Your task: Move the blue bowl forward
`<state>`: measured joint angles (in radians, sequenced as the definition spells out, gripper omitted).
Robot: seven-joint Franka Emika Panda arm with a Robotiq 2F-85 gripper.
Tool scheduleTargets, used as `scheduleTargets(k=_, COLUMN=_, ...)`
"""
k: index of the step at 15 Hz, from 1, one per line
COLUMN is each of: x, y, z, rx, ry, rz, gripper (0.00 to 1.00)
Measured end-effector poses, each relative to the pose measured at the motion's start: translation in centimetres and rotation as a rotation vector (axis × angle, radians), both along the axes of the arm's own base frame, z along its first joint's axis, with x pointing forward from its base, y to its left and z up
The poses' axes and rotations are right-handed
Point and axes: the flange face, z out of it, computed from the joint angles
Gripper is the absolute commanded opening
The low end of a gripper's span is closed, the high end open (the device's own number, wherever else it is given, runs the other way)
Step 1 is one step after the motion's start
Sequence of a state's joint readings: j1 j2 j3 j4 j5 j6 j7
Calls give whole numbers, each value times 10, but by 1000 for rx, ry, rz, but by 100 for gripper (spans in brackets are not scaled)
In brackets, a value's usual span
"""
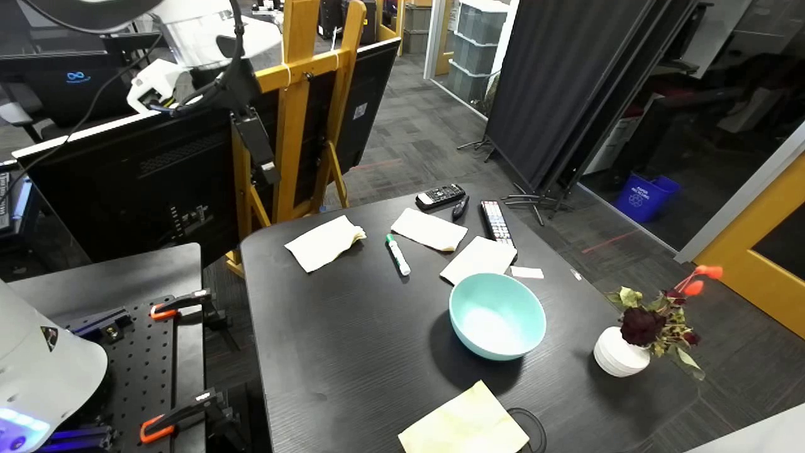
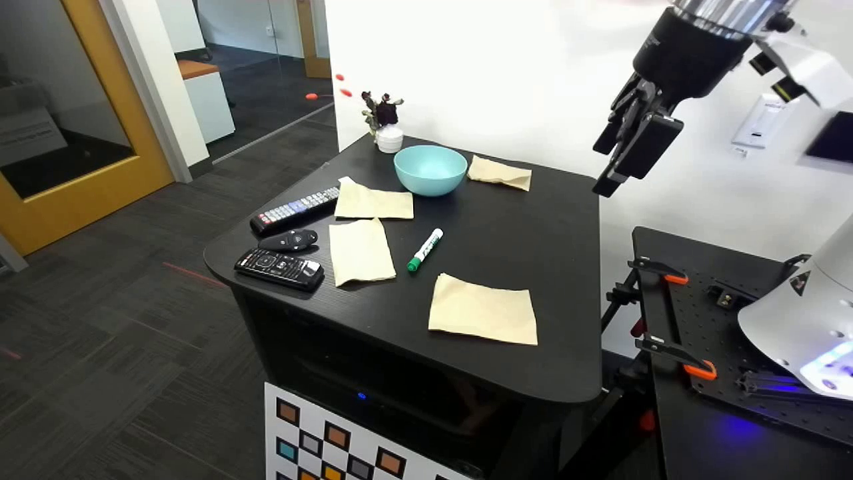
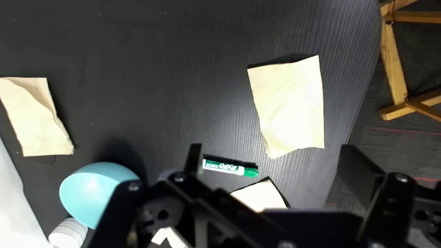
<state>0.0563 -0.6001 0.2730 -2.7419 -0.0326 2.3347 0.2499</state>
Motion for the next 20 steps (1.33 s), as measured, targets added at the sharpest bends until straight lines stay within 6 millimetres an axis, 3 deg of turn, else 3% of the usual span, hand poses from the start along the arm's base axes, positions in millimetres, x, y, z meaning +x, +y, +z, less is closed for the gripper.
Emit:
scheduleTargets(k=3, x=11, y=-16, z=13, rx=30, ry=-26, rz=-69, gripper=100)
scheduleTargets(k=10, x=61, y=-82, z=44, rx=109, ry=-134, rz=-399, gripper=100)
scheduleTargets(k=14, x=87, y=-117, z=36, rx=125, ry=-183, rz=-623, gripper=100)
scheduleTargets(k=20, x=115, y=-165, z=8, rx=115, ry=-216, rz=-970, gripper=100)
